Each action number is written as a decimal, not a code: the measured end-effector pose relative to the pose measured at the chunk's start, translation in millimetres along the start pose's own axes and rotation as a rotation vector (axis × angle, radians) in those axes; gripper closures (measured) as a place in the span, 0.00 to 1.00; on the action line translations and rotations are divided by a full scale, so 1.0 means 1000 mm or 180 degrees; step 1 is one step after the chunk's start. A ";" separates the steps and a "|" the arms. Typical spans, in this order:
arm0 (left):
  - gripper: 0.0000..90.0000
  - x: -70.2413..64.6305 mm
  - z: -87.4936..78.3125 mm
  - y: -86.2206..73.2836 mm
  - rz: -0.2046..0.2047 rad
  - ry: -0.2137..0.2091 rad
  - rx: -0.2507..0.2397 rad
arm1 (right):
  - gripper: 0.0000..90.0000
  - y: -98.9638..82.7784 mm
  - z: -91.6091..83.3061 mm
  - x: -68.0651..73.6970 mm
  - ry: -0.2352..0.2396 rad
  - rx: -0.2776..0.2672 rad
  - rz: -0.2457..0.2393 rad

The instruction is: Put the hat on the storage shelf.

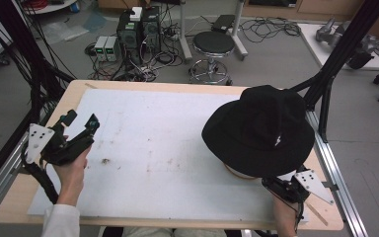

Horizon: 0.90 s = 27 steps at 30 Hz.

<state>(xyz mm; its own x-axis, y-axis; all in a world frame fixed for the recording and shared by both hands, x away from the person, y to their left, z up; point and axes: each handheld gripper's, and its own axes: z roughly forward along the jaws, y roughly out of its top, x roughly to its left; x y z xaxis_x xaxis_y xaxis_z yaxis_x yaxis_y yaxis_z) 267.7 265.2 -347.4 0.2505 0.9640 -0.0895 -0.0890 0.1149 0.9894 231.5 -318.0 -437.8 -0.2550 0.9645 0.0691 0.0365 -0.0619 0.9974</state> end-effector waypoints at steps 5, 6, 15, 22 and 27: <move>0.34 0.016 -0.011 -0.011 0.0114 0.0169 0.0002 | 0.07 0.000 0.001 0.001 0.0021 0.0011 -0.0003; 0.35 0.019 -0.012 -0.014 0.0092 0.0169 -0.0006 | 0.07 0.000 0.001 0.001 0.0023 0.0011 -0.0013; 0.31 0.032 -0.023 -0.027 0.0109 0.0330 0.0100 | 0.07 0.000 0.001 0.000 0.0018 0.0006 -0.0005; 0.28 0.043 -0.035 -0.039 0.0120 0.0446 0.0138 | 0.07 0.000 0.000 0.000 -0.0007 -0.0001 0.0015; 0.28 0.051 -0.043 -0.051 0.0053 0.0442 0.0190 | 0.07 0.000 -0.001 0.000 -0.0016 0.0011 0.0014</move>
<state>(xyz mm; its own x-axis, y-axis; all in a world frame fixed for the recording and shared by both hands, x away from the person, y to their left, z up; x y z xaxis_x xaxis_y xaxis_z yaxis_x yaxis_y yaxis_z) 243.5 318.4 -406.9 0.1133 0.9900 -0.0838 -0.0336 0.0881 0.9955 230.7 -318.2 -437.7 -0.2499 0.9655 0.0735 0.0409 -0.0653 0.9970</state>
